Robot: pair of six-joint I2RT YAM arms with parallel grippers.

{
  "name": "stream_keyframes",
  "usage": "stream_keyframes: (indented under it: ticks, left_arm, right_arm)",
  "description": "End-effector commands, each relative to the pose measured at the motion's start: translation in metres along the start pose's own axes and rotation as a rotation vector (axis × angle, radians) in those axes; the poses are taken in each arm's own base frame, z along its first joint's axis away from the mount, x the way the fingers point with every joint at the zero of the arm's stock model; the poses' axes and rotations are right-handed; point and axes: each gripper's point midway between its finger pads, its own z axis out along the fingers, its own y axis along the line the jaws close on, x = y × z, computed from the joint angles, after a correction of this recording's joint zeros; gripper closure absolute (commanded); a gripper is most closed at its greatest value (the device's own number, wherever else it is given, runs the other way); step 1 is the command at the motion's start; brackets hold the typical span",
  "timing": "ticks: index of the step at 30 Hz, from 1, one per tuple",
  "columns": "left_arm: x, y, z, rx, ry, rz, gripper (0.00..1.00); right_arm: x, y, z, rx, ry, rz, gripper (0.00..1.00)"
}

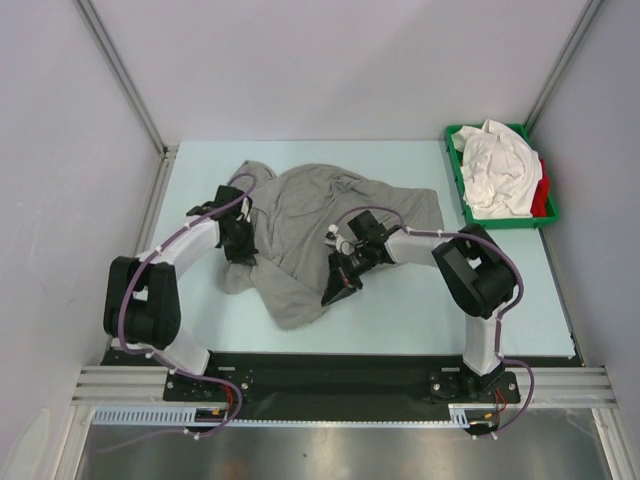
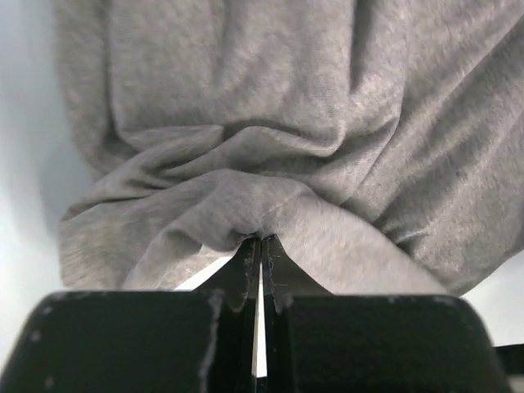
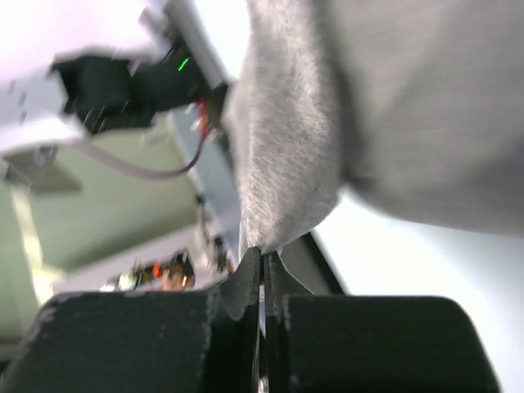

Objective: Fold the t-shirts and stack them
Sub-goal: Flatten the tshirt out

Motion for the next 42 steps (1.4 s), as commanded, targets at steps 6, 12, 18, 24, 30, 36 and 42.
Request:
stream_keyframes:
  ticks: [6,12,18,24,30,36,42]
  left_arm:
    - [-0.050,-0.033,-0.007,0.023,-0.100,0.094,0.96]
    - [-0.054,-0.032,-0.021,-0.009,-0.123,0.128,0.70]
    - [-0.037,-0.030,-0.068,-0.024,-0.188,0.156,0.34]
    - [0.053,-0.112,-0.090,0.528,-0.073,0.242,0.44]
    - [0.078,-0.149,-0.090,0.730,-0.098,0.354,0.36]
    - [0.084,-0.150,-0.060,0.683,-0.026,0.375,0.34]
    - [0.087,-0.149,-0.040,0.668,-0.027,0.417,0.31]
  right_arm:
    - [-0.080,-0.054,-0.059,0.339,-0.258,0.036,0.99]
    - [-0.095,-0.094,-0.089,0.525,-0.274,0.082,0.97]
    - [-0.098,-0.109,-0.113,0.677,-0.323,0.081,0.82]
    - [-0.103,-0.097,-0.132,0.743,-0.376,0.046,0.65]
    - [-0.103,-0.075,-0.136,0.696,-0.402,0.013,0.52]
    - [-0.099,-0.060,-0.138,0.652,-0.420,-0.013,0.49]
    - [-0.094,-0.052,-0.137,0.620,-0.439,-0.024,0.48]
